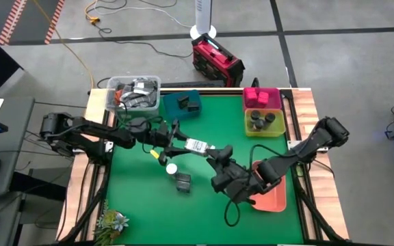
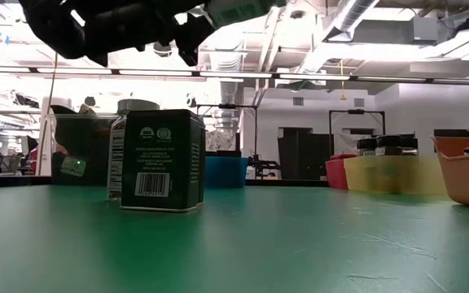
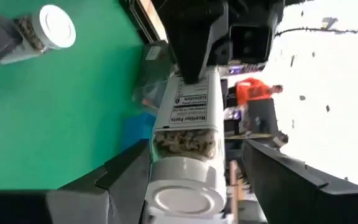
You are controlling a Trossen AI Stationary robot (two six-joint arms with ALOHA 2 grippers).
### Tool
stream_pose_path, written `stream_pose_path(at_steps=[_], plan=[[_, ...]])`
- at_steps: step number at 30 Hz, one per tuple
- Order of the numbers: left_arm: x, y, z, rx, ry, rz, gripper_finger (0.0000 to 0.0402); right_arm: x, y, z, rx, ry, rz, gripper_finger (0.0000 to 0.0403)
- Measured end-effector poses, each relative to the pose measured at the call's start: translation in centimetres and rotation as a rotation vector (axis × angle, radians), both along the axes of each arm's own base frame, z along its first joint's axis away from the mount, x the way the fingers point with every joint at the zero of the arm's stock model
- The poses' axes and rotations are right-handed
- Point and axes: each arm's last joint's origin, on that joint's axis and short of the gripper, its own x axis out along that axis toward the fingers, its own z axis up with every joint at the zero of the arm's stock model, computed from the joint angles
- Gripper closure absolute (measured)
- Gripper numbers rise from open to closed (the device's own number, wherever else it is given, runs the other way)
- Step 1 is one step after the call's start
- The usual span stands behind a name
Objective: Sort spices by type
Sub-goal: Put the white seasoning into the orange bin
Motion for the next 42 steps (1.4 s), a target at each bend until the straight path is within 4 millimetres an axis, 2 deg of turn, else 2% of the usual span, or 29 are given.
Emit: stream_pose_path(at_steps=[4, 18, 24, 29, 34, 37, 42], plan=[[-0.1, -0.1, 0.3, -0.019, -0.026, -0.03, 0.0203, 0.1, -0.1, -0.1, -0.068, 0.044, 0.002, 0.0111], [-0.2, -0.1, 0.7, -0.068, -0.058, -0.064, 0.0202, 1.1, -1.2, 0.6, -0.083, 0.01, -0.018, 0.0115], [-0.2, -0.1, 0.8, -0.124, -0.05, -0.079, 0.0202, 1.6, -1.5, 1.1, -0.123, 0.021, 0.011, 0.0138], [-0.3, -0.1, 0.9, -0.152, -0.043, -0.089, 0.0202, 1.7, -1.6, 1.1, -0.11, 0.017, 0.034, 0.0181], [-0.2, -0.2, 0.8, -0.19, -0.026, -0.099, 0.02, 1.7, -1.5, 1.1, -0.078, -0.005, 0.034, 0.0184], [-0.2, 0.0, 0.7, -0.197, -0.014, -0.094, 0.0181, 1.7, -1.5, 1.1, -0.078, -0.002, 0.036, 0.0184], [-0.3, 1.1, 0.6, -0.186, -0.013, -0.054, 0.0123, 1.7, -1.6, 1.0, -0.027, -0.034, 0.028, 0.0179]])
